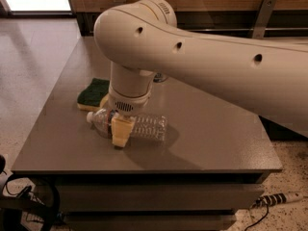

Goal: Knock water bottle over

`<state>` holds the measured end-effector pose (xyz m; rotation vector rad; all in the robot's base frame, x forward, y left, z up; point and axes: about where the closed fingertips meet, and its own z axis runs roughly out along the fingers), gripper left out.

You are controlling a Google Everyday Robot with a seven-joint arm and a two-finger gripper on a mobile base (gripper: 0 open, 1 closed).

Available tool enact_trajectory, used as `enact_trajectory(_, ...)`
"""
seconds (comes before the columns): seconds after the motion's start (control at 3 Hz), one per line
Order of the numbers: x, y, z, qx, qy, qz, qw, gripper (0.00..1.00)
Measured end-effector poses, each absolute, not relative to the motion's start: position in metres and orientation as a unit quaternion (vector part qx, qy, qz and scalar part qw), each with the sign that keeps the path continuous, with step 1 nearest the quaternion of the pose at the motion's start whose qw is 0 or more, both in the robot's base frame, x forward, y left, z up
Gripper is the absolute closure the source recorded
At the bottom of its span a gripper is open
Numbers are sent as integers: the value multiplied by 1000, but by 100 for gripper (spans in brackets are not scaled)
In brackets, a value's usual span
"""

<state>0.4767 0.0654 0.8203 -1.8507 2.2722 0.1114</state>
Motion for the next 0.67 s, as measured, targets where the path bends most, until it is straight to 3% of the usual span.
enact_trajectory(0.33,476,65,820,-628,770,37,104,0)
enact_trajectory(0.67,476,65,820,-628,770,37,104,0)
